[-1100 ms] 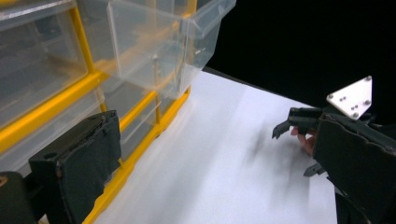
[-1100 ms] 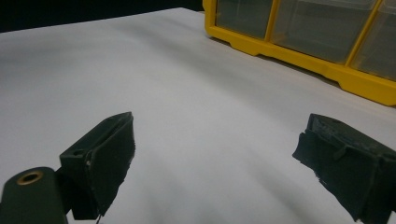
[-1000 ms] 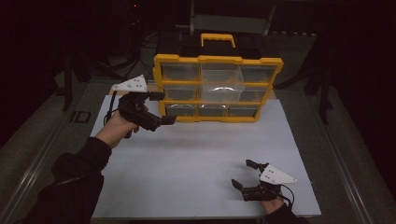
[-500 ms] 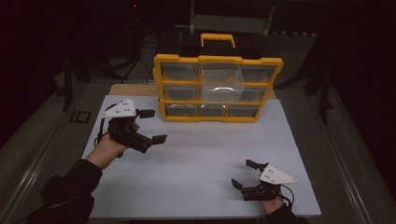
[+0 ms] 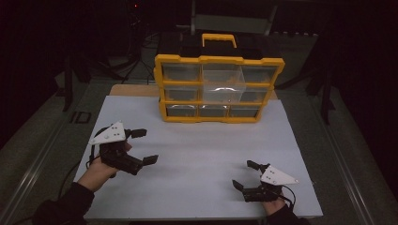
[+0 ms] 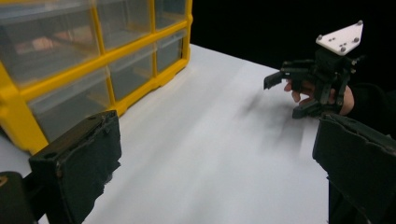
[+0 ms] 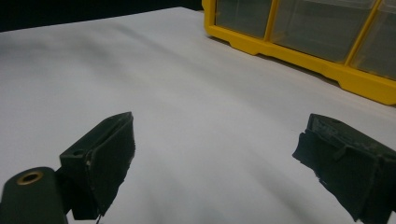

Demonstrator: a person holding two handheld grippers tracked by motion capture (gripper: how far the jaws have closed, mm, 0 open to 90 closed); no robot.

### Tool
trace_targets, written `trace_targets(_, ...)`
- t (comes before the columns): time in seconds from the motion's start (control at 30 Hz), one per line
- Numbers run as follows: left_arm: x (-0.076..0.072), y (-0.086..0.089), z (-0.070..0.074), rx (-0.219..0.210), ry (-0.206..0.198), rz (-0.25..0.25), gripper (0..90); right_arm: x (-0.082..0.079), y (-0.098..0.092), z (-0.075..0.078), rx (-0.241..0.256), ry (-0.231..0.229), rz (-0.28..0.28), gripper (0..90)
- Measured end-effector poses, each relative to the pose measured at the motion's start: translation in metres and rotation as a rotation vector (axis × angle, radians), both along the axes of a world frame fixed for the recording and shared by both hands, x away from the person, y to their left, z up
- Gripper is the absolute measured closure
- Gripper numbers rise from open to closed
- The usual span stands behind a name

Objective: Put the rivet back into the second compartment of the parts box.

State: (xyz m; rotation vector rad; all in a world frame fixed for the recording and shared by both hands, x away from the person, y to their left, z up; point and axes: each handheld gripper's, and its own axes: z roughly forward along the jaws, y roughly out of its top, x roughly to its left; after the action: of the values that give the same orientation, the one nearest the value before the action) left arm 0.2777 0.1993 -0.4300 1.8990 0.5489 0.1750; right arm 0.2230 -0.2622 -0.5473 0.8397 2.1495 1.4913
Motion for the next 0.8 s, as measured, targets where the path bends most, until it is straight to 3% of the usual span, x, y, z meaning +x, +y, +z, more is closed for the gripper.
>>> trace_targets(0.27,-0.022,0.012,-0.026,-0.007,-0.003,0.029,0.4,0.000,0.001,0.000,-0.004,0.000,0.001,9.7)
trace_targets(0.6,-0.033,0.025,-0.055,-0.021,0.020,0.072,0.4,0.000,0.001,0.000,-0.004,-0.002,0.003,9.7)
trace_targets(0.8,-0.038,0.031,-0.069,-0.027,0.013,0.098,0.4,-0.001,0.001,0.001,-0.006,-0.004,0.004,9.6)
